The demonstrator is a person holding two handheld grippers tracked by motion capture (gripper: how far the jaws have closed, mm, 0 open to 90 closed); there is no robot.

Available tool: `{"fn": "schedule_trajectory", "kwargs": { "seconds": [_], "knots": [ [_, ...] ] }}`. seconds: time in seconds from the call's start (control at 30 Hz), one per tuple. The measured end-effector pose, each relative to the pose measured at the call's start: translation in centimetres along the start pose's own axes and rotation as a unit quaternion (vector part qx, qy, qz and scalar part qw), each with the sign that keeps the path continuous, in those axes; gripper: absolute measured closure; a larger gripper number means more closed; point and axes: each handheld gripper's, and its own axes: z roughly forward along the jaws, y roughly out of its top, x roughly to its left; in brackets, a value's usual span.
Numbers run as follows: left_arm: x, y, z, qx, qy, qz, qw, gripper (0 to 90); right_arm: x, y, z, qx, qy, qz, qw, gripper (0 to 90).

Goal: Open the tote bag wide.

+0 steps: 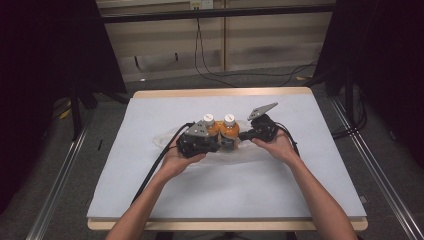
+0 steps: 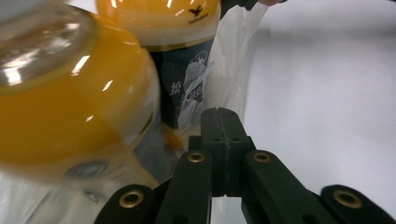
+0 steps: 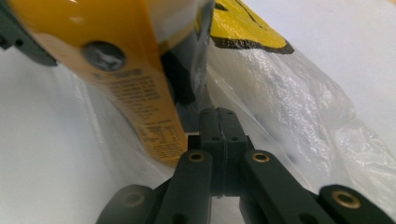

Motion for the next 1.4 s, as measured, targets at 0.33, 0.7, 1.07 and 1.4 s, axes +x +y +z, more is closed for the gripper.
{"fn": "schedule_trajectory", "kwargs": {
  "seconds": [0.33,0.7,1.07,1.4],
  "knots": [
    [0.0,-0.6,3.0,0.033,0.012,-0.005,0.9994,90.0,-0.7,0.3,0.5,-0.004,-0.002,0.000,1.0000,90.0],
    [-0.2,-2.0,4.0,0.063,0.003,-0.002,0.9980,90.0,-2.1,1.1,3.3,0.013,0.018,0.029,0.9993,90.0],
    [-1.1,-2.7,4.4,0.080,-0.004,0.013,0.9967,90.0,-3.3,0.4,5.5,0.042,0.023,0.066,0.9967,90.0],
    [-2.0,-2.9,3.9,0.088,-0.023,0.023,0.9956,90.0,-3.7,1.0,6.0,0.040,0.004,0.090,0.9951,90.0]
  ]
}}
